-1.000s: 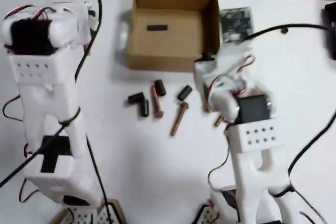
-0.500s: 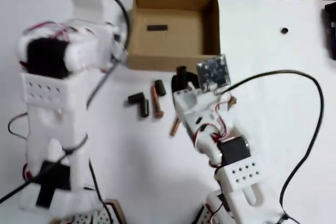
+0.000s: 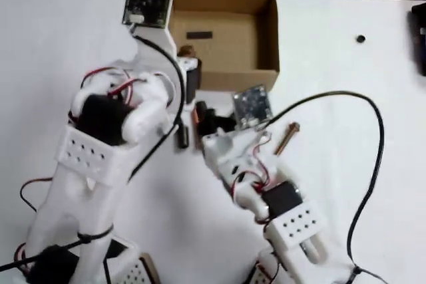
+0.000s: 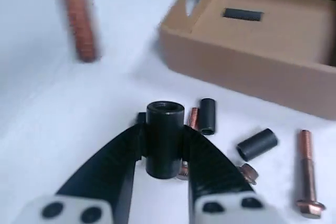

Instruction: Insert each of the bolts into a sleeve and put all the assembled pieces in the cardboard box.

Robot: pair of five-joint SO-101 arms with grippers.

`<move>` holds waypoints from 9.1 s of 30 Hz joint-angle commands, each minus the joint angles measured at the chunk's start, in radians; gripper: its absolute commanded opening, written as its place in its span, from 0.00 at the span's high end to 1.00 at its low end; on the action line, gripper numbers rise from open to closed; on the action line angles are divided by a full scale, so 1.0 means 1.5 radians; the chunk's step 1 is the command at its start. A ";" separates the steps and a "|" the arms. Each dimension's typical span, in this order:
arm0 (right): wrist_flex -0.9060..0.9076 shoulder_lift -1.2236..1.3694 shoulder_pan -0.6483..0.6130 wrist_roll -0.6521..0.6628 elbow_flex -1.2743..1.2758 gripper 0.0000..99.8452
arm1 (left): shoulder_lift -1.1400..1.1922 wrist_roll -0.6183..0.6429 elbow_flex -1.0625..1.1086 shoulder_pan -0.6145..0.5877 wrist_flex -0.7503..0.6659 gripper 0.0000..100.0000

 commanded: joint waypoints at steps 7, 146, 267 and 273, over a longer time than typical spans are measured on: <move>-0.035 -0.023 -0.014 -0.007 -0.005 0.98 | -0.096 0.008 0.127 0.011 -0.131 0.98; 0.432 0.613 0.135 0.082 -0.824 0.98 | -0.238 -0.148 0.414 -0.094 0.071 0.98; 0.158 0.320 0.005 -0.074 -0.213 0.98 | 0.040 -0.173 0.370 -0.421 0.104 0.98; 0.151 0.614 -0.069 -0.141 -0.432 0.98 | 0.040 -0.176 0.419 -0.459 0.102 0.98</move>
